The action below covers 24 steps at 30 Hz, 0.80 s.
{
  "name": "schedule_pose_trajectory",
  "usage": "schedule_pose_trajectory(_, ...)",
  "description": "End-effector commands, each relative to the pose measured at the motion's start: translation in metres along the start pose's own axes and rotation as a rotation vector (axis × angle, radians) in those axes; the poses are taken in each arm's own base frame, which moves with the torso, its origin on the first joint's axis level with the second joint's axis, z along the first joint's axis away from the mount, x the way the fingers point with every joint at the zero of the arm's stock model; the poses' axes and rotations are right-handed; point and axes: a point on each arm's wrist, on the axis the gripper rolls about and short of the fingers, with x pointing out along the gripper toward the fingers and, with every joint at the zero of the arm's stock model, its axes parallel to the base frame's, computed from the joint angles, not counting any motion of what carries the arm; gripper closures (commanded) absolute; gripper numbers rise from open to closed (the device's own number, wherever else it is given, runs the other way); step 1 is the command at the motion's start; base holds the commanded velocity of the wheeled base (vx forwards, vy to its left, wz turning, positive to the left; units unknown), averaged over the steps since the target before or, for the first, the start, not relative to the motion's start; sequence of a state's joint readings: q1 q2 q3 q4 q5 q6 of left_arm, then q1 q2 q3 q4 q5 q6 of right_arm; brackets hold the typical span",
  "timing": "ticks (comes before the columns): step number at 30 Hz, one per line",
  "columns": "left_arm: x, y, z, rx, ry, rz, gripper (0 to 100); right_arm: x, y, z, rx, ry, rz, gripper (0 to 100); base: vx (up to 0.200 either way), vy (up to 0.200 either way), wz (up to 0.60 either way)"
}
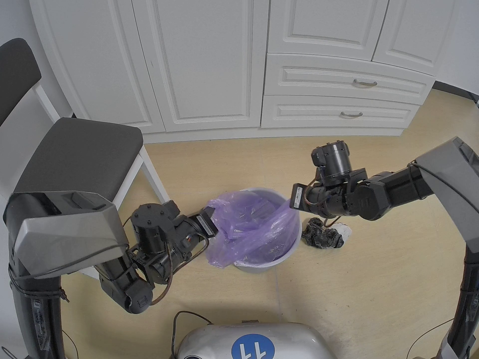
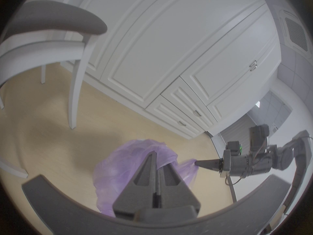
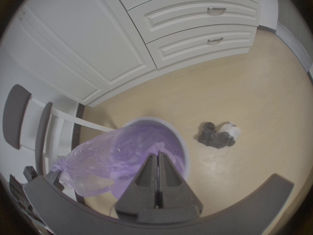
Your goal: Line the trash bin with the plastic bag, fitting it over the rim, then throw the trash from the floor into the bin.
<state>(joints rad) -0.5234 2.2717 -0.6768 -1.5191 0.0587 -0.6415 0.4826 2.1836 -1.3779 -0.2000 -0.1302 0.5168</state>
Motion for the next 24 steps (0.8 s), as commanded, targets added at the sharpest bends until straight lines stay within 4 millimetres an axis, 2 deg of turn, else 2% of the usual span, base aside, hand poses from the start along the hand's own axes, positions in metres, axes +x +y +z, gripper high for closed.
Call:
schedule_pose_trajectory(1,0.006,-0.009,-0.033,0.025,0.074,-0.033,100,-0.037,-0.025,0.001,-0.05,0.003,-0.065,100,0.0,0.0,0.0)
schedule_pose_trajectory(7,0.025,-0.02,-0.039,0.085,0.054,-0.086,100,-0.061,-0.042,-0.014,-0.057,-0.016,-0.116,100,0.0,0.0,0.0)
schedule_pose_trajectory(9,0.036,-0.028,-0.039,0.089,0.048,-0.107,100,-0.072,-0.054,-0.019,-0.098,-0.045,-0.121,100,0.0,0.0,0.0)
schedule_pose_trajectory(12,0.049,-0.041,-0.027,0.084,0.043,-0.112,100,-0.081,-0.068,-0.024,-0.184,-0.088,-0.127,100,0.0,0.0,0.0)
schedule_pose_trajectory(15,0.051,-0.053,-0.009,0.074,0.042,-0.107,100,-0.09,-0.079,-0.03,-0.282,-0.121,-0.14,100,0.0,0.0,0.0)
schedule_pose_trajectory(16,0.051,-0.053,-0.009,0.074,0.042,-0.107,100,-0.09,-0.079,-0.03,-0.282,-0.121,-0.14,100,0.0,0.0,0.0)
schedule_pose_trajectory(18,0.052,-0.06,0.001,0.041,0.071,-0.085,100,-0.1,-0.097,-0.032,-0.392,-0.13,-0.187,100,0.0,0.0,0.0)
schedule_pose_trajectory(20,0.057,-0.065,0.009,-0.008,0.09,-0.062,100,-0.108,-0.112,-0.03,-0.464,-0.139,-0.225,100,0.0,0.0,0.0)
schedule_pose_trajectory(21,0.057,-0.066,0.009,-0.013,0.092,-0.061,100,-0.109,-0.113,-0.029,-0.469,-0.141,-0.227,100,0.0,0.0,0.0)
schedule_pose_trajectory(24,0.077,-0.078,0.027,-0.161,0.117,-0.018,100,-0.114,-0.13,-0.028,-0.519,-0.147,-0.279,100,0.0,0.0,0.0)
